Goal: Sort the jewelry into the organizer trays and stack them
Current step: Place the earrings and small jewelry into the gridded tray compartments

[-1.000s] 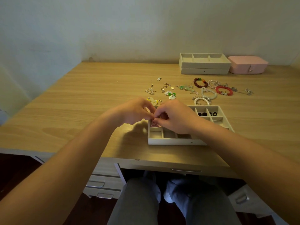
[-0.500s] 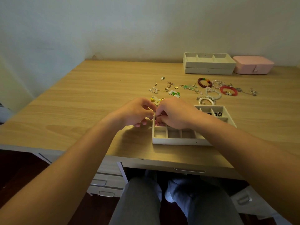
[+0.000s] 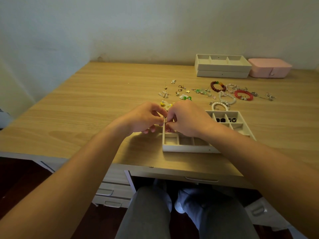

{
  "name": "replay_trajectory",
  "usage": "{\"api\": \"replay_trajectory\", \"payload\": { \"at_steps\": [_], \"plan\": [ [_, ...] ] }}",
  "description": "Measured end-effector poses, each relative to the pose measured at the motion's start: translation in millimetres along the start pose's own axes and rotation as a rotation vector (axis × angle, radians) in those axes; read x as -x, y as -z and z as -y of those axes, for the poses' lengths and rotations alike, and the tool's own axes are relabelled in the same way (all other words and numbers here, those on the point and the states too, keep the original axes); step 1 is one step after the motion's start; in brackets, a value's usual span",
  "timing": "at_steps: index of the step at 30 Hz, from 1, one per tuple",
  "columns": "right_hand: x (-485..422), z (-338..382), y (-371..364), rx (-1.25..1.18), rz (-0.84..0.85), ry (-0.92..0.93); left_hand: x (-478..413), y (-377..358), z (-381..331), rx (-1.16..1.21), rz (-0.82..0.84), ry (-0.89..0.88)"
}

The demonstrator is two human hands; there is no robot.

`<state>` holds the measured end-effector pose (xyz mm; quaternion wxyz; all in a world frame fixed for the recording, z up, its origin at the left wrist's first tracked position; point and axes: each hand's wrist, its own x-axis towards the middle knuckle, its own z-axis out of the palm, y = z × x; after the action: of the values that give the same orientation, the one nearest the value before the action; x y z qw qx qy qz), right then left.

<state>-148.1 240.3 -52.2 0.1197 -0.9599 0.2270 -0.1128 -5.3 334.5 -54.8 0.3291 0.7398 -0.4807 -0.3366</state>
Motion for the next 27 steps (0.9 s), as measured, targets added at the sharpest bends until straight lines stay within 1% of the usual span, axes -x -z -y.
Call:
{"api": "replay_trajectory", "payload": {
  "at_steps": [7,12,16,22,24,27],
  "plan": [
    [-2.6,-15.8,5.4,-0.167,-0.037,-0.093,-3.2,-1.0,1.6,-0.011,-0.041,0.0],
    [0.9,-26.9,11.8,-0.228,0.051,-0.082,-7.4,-4.2,0.0,-0.073,-0.091,-0.008],
    [4.8,-27.5,14.4,-0.23,0.105,-0.051,-13.2,-11.1,-0.2,-0.134,-0.168,-0.031],
    [6.1,-24.7,13.2,-0.168,0.172,-0.014,-17.4,-19.2,2.1,-0.241,-0.258,-0.048],
    [6.2,-24.0,13.4,-0.18,0.148,-0.007,-17.5,-20.9,2.3,-0.266,-0.278,-0.045],
    [8.1,-23.4,14.5,-0.215,0.124,-0.003,-16.8,-20.3,1.8,-0.244,-0.26,-0.04]
  ]
}}
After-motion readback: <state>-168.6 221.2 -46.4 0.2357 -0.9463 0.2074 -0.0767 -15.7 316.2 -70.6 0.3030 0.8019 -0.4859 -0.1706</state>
